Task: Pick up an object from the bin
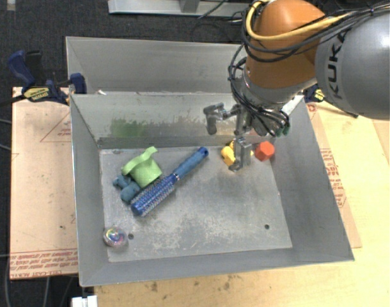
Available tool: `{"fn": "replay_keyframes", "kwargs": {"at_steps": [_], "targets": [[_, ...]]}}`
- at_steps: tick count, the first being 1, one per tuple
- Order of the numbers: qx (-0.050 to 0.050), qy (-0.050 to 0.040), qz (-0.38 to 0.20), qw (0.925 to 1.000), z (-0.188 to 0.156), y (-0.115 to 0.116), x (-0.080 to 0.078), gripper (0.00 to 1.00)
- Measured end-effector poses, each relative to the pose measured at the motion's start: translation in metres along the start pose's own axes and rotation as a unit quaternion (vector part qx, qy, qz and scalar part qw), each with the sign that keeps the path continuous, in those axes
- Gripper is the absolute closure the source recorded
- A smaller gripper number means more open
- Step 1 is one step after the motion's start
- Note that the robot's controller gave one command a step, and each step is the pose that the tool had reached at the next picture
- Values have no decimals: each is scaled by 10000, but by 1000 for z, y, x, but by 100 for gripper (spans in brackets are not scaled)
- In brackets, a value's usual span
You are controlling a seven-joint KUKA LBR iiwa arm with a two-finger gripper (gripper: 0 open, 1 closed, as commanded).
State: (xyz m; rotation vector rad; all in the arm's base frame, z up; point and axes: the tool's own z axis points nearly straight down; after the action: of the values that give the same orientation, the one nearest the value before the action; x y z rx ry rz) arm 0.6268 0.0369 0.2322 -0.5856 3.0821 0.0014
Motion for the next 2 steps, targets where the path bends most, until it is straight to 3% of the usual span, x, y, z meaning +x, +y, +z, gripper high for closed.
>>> {"fn": "replay_keyframes", "kwargs": {"at_steps": [1, 2], "targets": [[-17, 39, -673, 9977, 104, 10, -10, 0], [-2, -13, 45, 10000, 162, 7, -10, 0]]}}
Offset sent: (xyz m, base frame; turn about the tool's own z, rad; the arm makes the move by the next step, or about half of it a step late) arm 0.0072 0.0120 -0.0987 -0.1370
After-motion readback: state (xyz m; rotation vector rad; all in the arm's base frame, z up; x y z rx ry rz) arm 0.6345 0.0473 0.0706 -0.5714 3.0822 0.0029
